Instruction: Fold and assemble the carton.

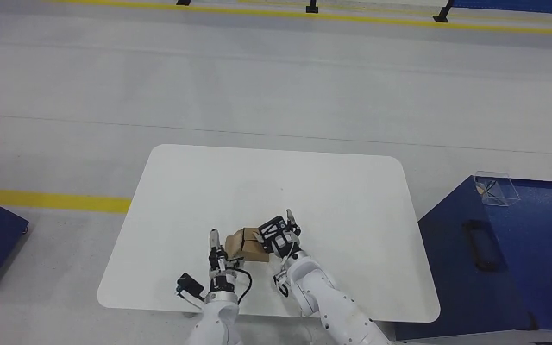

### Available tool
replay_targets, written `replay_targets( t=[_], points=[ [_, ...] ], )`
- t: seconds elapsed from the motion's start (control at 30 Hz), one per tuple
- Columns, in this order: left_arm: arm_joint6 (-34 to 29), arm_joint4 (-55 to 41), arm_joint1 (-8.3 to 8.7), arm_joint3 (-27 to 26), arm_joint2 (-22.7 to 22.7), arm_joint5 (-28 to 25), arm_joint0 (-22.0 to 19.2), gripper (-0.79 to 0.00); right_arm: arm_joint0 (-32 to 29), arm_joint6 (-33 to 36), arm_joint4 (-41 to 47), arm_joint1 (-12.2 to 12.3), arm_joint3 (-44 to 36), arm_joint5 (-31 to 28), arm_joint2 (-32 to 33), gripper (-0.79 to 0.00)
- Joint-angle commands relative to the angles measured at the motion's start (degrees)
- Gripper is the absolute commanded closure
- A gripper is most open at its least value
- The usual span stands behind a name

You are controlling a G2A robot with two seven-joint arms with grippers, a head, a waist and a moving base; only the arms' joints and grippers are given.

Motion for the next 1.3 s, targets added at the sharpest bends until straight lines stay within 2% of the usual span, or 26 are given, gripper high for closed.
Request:
replay_targets(
  t=[0.0,0.4,0.63,0.8,1.0,1.27],
  points=[
    [-0.9,-1.2,-0.14,1.0,-0.3,1.6,-0.3,-0.785,0.0,0.1,-0.1,-0.1,0.0,-0.1,0.2,-0.785],
    [1.1,-7.3,-2.35,10.8,-1.1,3.4,-6.9,-0.785,-0.6,0.5,-1.8,-0.5,-0.5,-0.6,0.7,-0.785],
    [1.5,-5.8,-3.12,12.4,-1.3,0.8,-7.7,-0.785,-0.8,0.8,-2.3,-0.7,-0.7,-0.9,1.0,-0.785],
    [2.7,-2.6,-3.42,11.8,-2.2,-2.9,-6.9,-0.785,-1.0,1.0,-2.9,-0.9,-0.8,-1.0,1.2,-0.785],
    [3.1,2.5,-3.58,8.4,-3.3,-8.3,-4.5,-0.785,-1.3,1.0,-3.4,-1.1,-0.9,-1.2,1.5,-0.785],
    [0.0,8.8,-3.95,5.3,-2.7,-14.0,-2.0,-0.785,-1.7,1.3,-4.1,-1.2,-1.0,-1.5,2.1,-0.785]
  ],
)
